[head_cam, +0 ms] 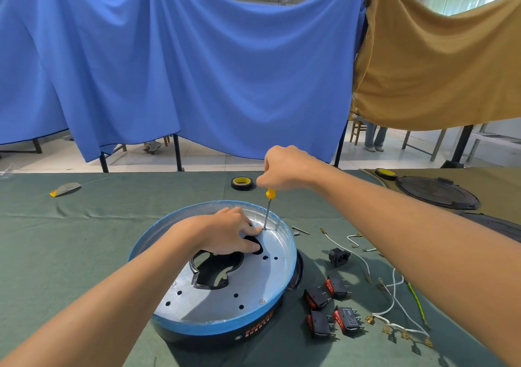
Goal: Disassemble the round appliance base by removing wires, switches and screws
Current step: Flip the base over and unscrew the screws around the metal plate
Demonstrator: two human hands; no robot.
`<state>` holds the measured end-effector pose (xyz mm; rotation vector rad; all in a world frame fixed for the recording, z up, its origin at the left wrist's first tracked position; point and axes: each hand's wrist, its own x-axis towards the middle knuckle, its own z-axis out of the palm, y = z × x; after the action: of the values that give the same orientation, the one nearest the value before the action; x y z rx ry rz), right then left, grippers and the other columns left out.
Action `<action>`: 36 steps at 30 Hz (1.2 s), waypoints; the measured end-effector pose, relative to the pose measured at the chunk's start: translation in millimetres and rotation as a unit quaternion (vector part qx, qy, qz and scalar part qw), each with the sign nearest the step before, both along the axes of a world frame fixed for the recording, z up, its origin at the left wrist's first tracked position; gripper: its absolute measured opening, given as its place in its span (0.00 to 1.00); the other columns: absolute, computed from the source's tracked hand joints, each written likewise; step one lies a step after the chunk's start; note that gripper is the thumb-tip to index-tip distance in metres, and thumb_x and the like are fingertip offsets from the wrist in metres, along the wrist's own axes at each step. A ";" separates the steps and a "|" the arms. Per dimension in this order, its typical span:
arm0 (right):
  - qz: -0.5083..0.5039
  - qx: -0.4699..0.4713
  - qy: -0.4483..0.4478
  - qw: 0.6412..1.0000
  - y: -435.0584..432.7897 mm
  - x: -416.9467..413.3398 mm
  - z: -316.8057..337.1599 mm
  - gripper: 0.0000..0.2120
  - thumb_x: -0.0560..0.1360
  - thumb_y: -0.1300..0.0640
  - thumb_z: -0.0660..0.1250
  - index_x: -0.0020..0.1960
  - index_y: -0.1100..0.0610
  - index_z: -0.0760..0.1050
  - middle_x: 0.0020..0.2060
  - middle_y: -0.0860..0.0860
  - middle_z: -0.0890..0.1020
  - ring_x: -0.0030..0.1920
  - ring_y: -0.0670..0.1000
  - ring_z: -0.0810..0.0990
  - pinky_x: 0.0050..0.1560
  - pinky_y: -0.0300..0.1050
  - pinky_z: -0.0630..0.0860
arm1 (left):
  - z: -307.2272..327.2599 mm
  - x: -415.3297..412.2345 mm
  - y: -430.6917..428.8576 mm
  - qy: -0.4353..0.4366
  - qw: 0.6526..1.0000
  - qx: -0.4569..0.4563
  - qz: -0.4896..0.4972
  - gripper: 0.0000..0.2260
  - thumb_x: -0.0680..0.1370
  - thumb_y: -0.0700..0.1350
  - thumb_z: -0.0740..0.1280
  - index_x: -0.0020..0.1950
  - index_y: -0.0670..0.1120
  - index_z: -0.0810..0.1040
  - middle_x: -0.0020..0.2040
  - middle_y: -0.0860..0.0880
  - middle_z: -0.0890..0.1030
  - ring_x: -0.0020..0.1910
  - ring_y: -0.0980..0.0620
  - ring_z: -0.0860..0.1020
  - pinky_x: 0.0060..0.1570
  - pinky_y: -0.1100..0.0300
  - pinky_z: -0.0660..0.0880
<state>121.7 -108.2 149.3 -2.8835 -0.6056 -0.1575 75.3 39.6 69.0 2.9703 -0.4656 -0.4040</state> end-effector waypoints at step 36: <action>0.105 0.020 0.072 0.992 -14.1 -3.7 4.8 0.15 0.74 0.53 0.66 0.60 0.53 0.72 0.43 0.46 0.74 0.45 0.50 0.75 0.33 0.42 0.68 | -10.9 20.1 -10.2 -0.151 0.974 -0.161 0.059 0.07 0.74 0.47 0.71 0.51 0.55 0.85 0.39 0.60 0.79 0.44 0.53 0.76 0.50 0.49 0.77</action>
<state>117.9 -122.3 154.1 -2.7392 -0.8592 0.0676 95.4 29.5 58.1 2.7251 -0.3407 0.1285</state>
